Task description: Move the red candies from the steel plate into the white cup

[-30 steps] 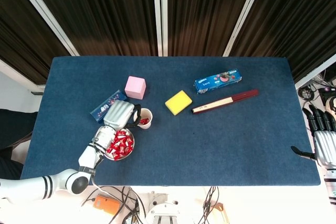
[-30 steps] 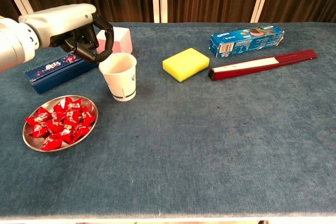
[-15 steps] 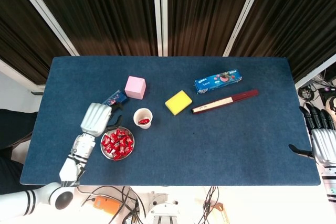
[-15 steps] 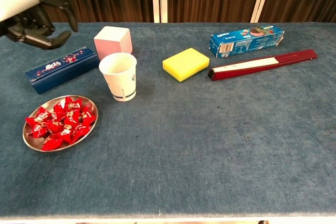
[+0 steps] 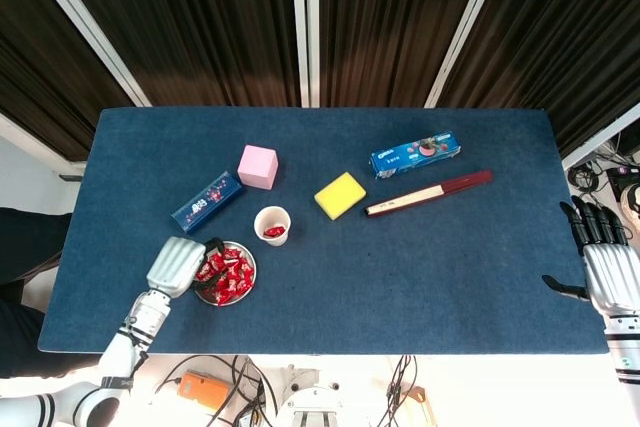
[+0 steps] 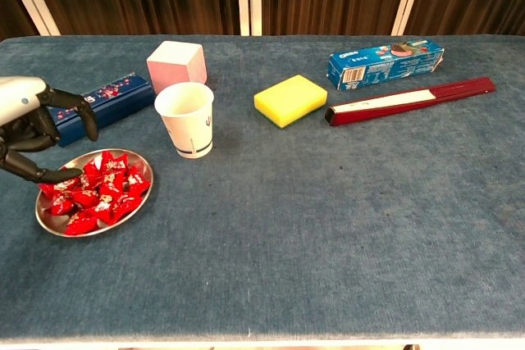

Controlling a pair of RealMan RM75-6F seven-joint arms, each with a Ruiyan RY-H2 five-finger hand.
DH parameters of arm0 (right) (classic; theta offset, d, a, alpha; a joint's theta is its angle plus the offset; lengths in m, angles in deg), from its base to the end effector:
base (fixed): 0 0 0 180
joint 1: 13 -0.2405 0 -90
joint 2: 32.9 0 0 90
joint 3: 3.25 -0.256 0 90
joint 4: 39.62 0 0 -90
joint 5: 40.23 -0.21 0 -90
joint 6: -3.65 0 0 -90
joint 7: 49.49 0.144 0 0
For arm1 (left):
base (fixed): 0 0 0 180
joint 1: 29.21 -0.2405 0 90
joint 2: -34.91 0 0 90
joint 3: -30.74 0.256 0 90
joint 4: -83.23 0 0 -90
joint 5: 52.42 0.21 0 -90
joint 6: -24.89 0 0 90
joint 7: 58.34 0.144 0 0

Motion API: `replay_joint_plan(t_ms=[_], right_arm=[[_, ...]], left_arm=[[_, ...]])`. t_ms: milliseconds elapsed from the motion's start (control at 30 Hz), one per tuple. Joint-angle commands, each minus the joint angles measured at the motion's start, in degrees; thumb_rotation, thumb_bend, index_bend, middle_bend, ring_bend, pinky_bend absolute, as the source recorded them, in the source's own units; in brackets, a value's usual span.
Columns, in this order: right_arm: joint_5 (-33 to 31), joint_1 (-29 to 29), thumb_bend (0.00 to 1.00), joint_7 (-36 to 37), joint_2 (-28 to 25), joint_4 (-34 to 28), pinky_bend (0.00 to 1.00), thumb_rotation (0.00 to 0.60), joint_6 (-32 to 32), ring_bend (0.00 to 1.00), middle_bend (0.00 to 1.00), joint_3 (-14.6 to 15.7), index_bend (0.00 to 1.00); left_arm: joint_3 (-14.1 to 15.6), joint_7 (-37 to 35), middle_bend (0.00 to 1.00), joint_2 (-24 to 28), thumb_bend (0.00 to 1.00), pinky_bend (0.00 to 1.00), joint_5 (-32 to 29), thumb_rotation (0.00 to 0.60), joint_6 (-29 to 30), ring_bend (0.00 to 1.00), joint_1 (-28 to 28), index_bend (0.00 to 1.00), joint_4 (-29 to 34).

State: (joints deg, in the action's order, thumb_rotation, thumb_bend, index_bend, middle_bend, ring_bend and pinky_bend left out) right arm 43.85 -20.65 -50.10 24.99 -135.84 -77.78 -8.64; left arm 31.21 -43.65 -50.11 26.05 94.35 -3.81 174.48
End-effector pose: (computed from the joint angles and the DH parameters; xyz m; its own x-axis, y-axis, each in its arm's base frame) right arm -0.2990 -0.2044 0.1869 0.4362 0.0017 0.8998 -0.8995 -0.0280 0.4361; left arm -0.2143 0.2457 0.0034 0.3834 0.2504 0.8890 0.9011 -0.3123 -0.3006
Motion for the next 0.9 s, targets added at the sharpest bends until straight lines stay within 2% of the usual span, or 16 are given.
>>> replay_joint_plan(t_ms=[33,667,800,900], right_arm=[[-0.13,0.19,0.15,-0.04,-0.12,-0.11,0.00,0.600,-0.18,0.00,0.01,0.06,0.00],[-0.82,0.20,0.15,0.01,0.05,0.09,0.00,0.600,0.20,0.00,0.01,0.06,0.00],[-0.91,0.09,0.15,-0.04,0.10,0.11,0.00,0.600,0.42,0.00,0.01,0.05,0.00],[-0.90,0.05,0.15,-0.11,0.09,0.07,0.00,0.600,0.45,0.00,0.01,0.05,0.00]], left_arm=[[-0.04,2.00,0.97,-1.35,0.17,0.81,-0.68,0.600,-1.64,0.87,0.60,0.42,-1.13],[-1.75,4.79,0.97,-3.96,0.22,0.81,-5.13,0.587,-7.17,0.87,2.15,0.43,-3.23],[-1.84,4.73,0.97,-4.30,0.29,0.81,-5.55,0.541,-7.87,0.87,2.32,0.46,-3.96],[-1.85,4.65,0.97,-4.53,0.35,0.81,-5.79,0.535,-8.28,0.87,2.40,0.51,-4.72]])
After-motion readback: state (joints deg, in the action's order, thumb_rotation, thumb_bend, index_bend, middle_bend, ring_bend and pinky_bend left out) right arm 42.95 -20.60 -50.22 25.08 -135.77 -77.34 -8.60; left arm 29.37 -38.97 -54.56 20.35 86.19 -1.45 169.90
